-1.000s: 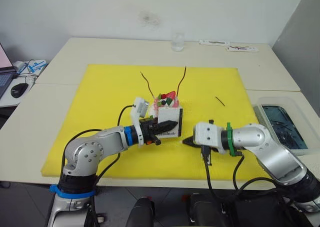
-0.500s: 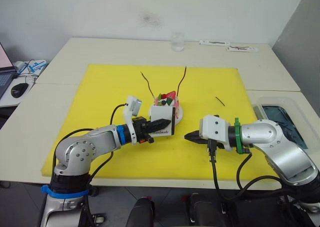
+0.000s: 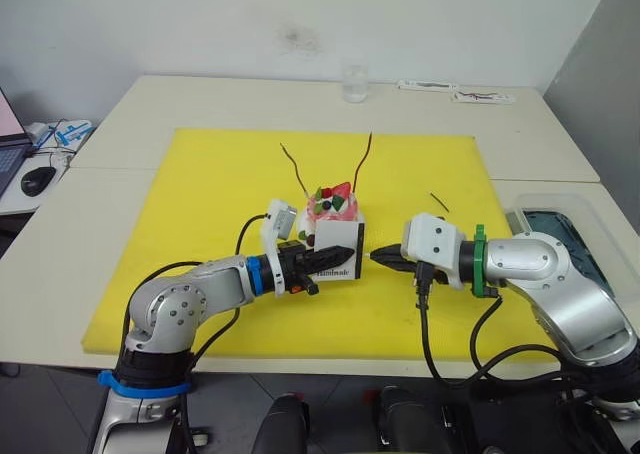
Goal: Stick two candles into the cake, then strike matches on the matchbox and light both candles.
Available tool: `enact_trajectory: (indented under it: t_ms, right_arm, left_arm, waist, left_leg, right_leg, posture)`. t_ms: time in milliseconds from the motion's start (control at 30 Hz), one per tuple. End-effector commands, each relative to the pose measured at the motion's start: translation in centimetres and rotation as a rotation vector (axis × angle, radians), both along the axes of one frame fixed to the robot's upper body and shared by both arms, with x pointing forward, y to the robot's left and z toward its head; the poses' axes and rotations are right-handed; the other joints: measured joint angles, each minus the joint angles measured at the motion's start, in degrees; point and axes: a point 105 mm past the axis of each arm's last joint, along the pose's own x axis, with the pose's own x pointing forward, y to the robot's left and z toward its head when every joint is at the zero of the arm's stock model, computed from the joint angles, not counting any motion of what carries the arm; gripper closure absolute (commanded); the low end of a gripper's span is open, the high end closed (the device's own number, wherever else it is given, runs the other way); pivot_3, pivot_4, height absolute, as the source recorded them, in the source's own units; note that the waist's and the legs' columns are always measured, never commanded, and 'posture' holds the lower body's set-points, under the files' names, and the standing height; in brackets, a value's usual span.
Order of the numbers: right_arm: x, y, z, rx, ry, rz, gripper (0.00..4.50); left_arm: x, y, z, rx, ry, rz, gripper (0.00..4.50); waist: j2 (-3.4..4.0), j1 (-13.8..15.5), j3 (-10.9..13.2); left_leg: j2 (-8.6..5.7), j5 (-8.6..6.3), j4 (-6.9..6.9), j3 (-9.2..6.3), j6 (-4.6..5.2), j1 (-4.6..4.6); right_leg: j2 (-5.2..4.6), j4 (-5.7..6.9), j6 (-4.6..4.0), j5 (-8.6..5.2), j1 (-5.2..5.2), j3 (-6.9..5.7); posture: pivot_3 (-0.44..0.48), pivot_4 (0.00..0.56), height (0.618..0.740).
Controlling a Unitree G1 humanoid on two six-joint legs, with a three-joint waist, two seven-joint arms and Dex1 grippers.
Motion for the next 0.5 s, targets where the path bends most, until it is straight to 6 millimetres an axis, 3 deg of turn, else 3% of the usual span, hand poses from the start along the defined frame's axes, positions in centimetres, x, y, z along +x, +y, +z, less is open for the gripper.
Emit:
enact_trajectory:
  t_ms: [33,500]
  right_arm:
    - [0.1,0.43,0.81,0.004,-0.051,0.017,4.46]
    - [0.72,0.66,-0.07,-0.039,-0.06,0.025,4.46]
  left_arm:
    - [-0.23,-0.4,1.01,-0.021,-0.037,-0.027,4.5]
    - [-0.53,-0.57,1.34,-0.031,-0.037,-0.042,4.5]
  waist:
    - [0.0,-0.01,0.0]
    - [0.0,-0.03,0.0]
  left_leg:
    - [0.0,0.0,0.0,0.0,0.0,0.0]
    - [0.0,0.0,0.0,0.0,0.0,0.0]
  right_leg:
    - [0.0,0.0,0.0,0.0,0.0,0.0]
    - [0.0,0.0,0.0,0.0,0.0,0.0]
  posture:
    - [0.0,0.15,0.74]
    - [0.0,0.15,0.74]
